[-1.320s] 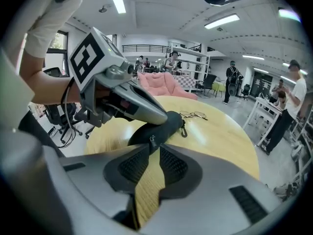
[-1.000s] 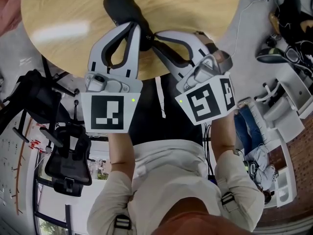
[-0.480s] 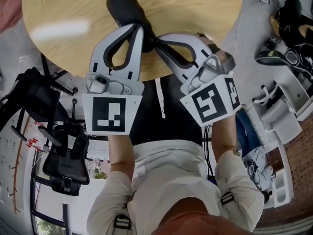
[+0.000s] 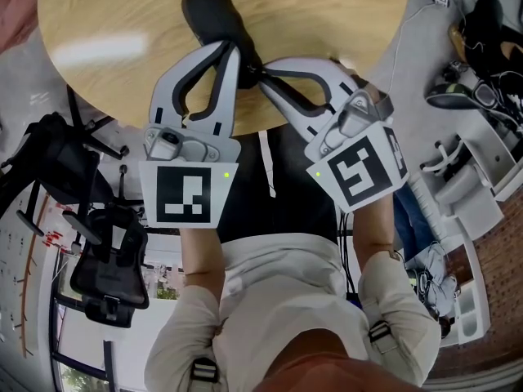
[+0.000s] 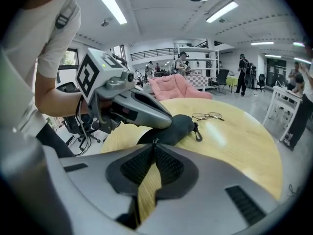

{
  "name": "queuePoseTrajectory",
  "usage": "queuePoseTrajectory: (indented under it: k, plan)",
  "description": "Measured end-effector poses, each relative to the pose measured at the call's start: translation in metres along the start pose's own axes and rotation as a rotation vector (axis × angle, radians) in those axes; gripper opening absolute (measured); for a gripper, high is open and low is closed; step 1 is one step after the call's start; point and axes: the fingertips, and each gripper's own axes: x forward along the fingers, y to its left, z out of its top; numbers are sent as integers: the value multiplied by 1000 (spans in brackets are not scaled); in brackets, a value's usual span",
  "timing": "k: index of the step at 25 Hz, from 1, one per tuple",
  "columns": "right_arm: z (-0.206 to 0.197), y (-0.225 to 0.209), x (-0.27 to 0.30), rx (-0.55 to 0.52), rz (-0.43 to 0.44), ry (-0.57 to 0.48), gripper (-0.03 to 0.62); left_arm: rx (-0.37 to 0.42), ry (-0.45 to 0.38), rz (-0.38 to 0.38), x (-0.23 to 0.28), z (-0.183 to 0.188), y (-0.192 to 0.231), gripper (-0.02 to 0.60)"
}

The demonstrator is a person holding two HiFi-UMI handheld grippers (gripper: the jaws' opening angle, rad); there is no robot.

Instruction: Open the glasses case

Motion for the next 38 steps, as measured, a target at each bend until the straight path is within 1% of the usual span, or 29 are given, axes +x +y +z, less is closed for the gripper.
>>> queuePoseTrajectory:
  k: [4,6,9,11,12,15,19,22,25,28,30,34,36,37,38]
  plan:
    - [8,7,4,37,27,-29,41,47,30,-3,-13,-8,1,21]
    - [14,10,7,60,35,-49,41,38,28,13,-24,-11,6,21]
    - [22,11,11,96,40,-79,41,4,7,35,-40,-16,13,32]
    - [27,11,13,120,45,-98,41,-16,5,38,-48,-22,14,79]
    - [30,12,16,134,46,-110,41,-18,6,37,-52,-26,14,92]
    - [41,11,25,178,38,-149,41,9,25,28,-60,-37,15,135]
    - [58,10,38,215,31,-194,41,22,27,49,-68,-45,20,175]
    - [66,12,46,209,29,-191,41,31,20,68,-70,-49,26,204]
    - [74,14,54,211,45,-189,41,49,29,104,-68,-54,36,246]
    - [80,15,59,205,57,-179,41,93,29,149,-66,-53,47,299]
    - [83,16,60,203,67,-173,41,129,21,168,-63,-50,53,321]
    - [90,20,60,205,94,-171,41,198,29,176,-52,-49,58,334]
    - [91,22,60,200,101,-164,41,216,4,193,-48,-46,59,333]
    - [91,23,60,199,100,-160,41,219,-5,197,-48,-45,59,328]
    - [91,23,60,197,95,-156,41,222,-5,195,-48,-45,60,299]
